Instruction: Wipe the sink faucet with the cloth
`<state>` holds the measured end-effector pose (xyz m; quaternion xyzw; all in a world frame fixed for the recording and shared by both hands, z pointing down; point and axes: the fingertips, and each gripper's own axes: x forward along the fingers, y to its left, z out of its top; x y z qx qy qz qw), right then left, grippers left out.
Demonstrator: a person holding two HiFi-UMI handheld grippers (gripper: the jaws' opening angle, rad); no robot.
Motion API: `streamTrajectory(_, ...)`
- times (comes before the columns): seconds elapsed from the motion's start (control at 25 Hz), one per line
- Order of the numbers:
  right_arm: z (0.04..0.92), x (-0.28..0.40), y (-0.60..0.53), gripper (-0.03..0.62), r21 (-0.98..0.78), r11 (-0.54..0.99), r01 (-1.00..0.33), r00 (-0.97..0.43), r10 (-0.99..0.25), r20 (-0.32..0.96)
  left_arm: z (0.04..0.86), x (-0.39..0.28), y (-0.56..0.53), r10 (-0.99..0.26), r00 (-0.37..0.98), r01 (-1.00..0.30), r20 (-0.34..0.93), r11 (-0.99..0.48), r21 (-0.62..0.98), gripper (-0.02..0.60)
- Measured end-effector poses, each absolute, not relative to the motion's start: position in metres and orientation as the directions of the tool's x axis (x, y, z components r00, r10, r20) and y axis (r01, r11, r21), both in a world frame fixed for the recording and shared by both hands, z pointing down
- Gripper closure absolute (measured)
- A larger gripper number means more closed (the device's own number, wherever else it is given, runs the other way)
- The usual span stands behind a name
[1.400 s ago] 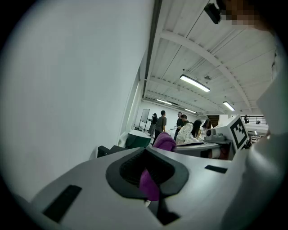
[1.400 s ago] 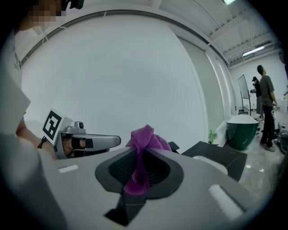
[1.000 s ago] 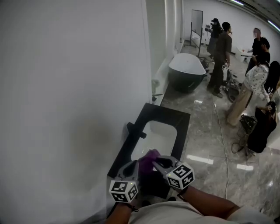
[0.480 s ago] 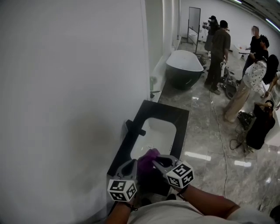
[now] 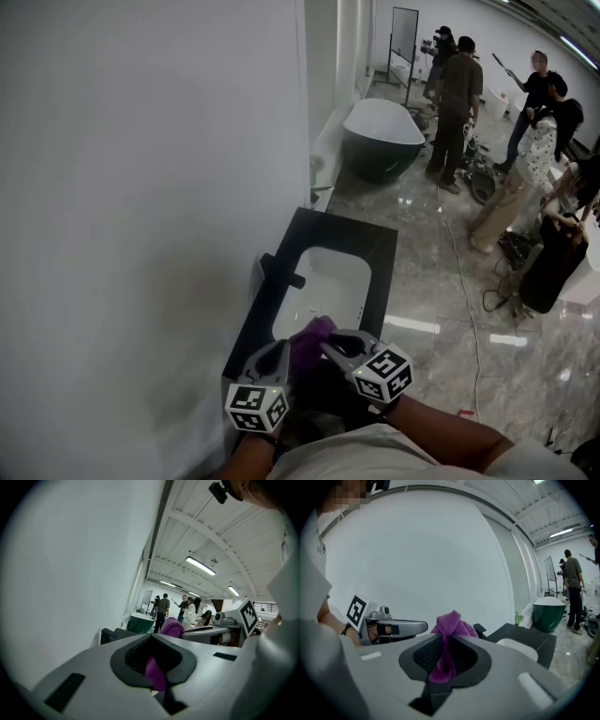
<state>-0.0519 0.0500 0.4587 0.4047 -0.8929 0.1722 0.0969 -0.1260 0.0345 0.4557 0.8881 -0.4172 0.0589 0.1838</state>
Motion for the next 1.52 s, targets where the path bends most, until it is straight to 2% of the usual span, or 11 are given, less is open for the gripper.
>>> streamTrajectory(0.2,0.487,-0.031,-0.008,0.543,-0.237,0.629,-0.74,-0.671,-0.67,0.318,0.491,-0.111,-0.018,-0.741,0.607,-0.792,0.288,-0.533,0.299,0.575)
streamTrajectory(0.56,0.512,0.001,-0.1,0.543,-0.302,0.727,-0.616,-0.784,-0.533,0.317,0.505,-0.075,-0.09,-0.823,0.478,-0.869,0.308,-0.39,0.305,0.575)
streamTrajectory(0.88,0.522,-0.034,-0.186,0.543,-0.337,0.773,-0.537,-0.838,-0.445,0.316,0.532,-0.069,-0.116,-0.823,0.446,-0.88,0.352,-0.332,0.34,0.575)
streamTrajectory(1.08,0.54,-0.091,-0.269,0.542,-0.32,0.778,-0.541,-0.822,-0.408,0.396,0.546,-0.083,-0.123,-0.821,0.439,-0.88,0.364,-0.311,0.36,0.575)
streamTrajectory(1.24,0.597,-0.124,-0.303,0.542,-0.317,0.765,-0.56,-0.774,-0.346,0.531,0.555,-0.095,-0.124,-0.821,0.421,-0.888,0.385,-0.287,0.36,0.575)
streamTrajectory(1.4,0.625,-0.118,-0.299,0.543,-0.298,0.767,-0.569,-0.746,-0.328,0.58,0.556,-0.103,-0.131,-0.826,0.407,-0.895,0.389,-0.275,0.352,0.575)
streamTrajectory(1.52,0.631,-0.089,-0.267,0.543,-0.283,0.779,-0.559,-0.738,-0.311,0.599,0.557,-0.101,-0.133,-0.826,0.414,-0.89,0.383,-0.278,0.361,0.575)
